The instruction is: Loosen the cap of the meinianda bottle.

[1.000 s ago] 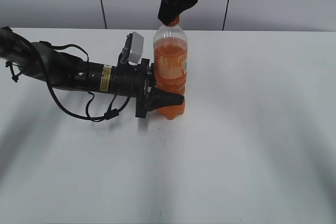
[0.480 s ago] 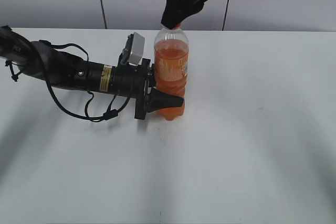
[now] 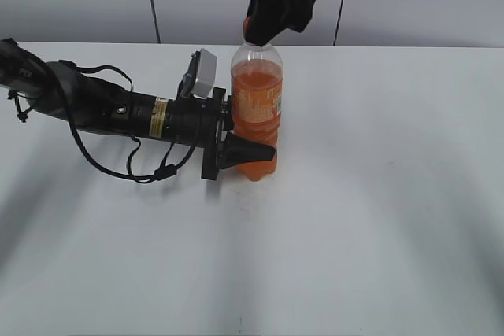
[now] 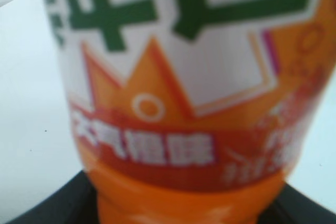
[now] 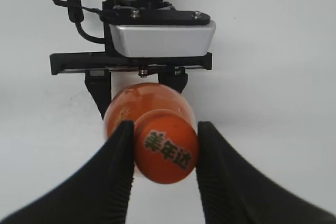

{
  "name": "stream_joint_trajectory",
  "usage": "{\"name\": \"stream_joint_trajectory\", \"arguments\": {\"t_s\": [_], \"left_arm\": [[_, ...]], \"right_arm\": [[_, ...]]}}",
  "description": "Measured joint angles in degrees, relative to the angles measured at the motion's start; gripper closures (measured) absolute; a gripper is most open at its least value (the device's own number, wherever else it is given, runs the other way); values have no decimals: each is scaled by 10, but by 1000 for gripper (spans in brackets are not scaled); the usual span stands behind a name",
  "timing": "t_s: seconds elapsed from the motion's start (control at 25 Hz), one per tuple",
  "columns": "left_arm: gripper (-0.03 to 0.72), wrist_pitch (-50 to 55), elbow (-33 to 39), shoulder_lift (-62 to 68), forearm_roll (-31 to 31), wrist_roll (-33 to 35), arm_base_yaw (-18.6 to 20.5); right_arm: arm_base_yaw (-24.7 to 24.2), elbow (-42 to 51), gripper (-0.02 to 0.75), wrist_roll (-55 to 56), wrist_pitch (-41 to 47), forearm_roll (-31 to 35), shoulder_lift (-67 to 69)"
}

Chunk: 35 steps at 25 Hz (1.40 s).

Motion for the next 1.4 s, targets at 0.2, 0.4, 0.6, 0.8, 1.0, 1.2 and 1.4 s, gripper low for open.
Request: {"name": "stream_joint_trajectory", "arguments": {"t_s": [0.2, 0.4, 0.6, 0.8, 1.0, 1.2, 1.4], "left_arm": [[286, 0, 0, 0, 0, 1, 0], [286, 0, 0, 0, 1, 2, 0], [286, 0, 0, 0, 1, 2, 0], [286, 0, 0, 0, 1, 2, 0], [286, 0, 0, 0, 1, 2, 0], [286, 0, 0, 0, 1, 2, 0], [287, 0, 0, 0, 1, 2, 0]], "right_arm": [[0, 0, 468, -55, 2, 2, -1], [0, 0, 468, -101, 3, 2, -1], [0, 0, 468, -130, 3, 2, -1], [0, 0, 468, -131, 3, 2, -1], [0, 0, 468, -131, 3, 1, -1], [0, 0, 461, -130, 3, 1, -1], [0, 0, 460, -128, 3, 1, -1]]}}
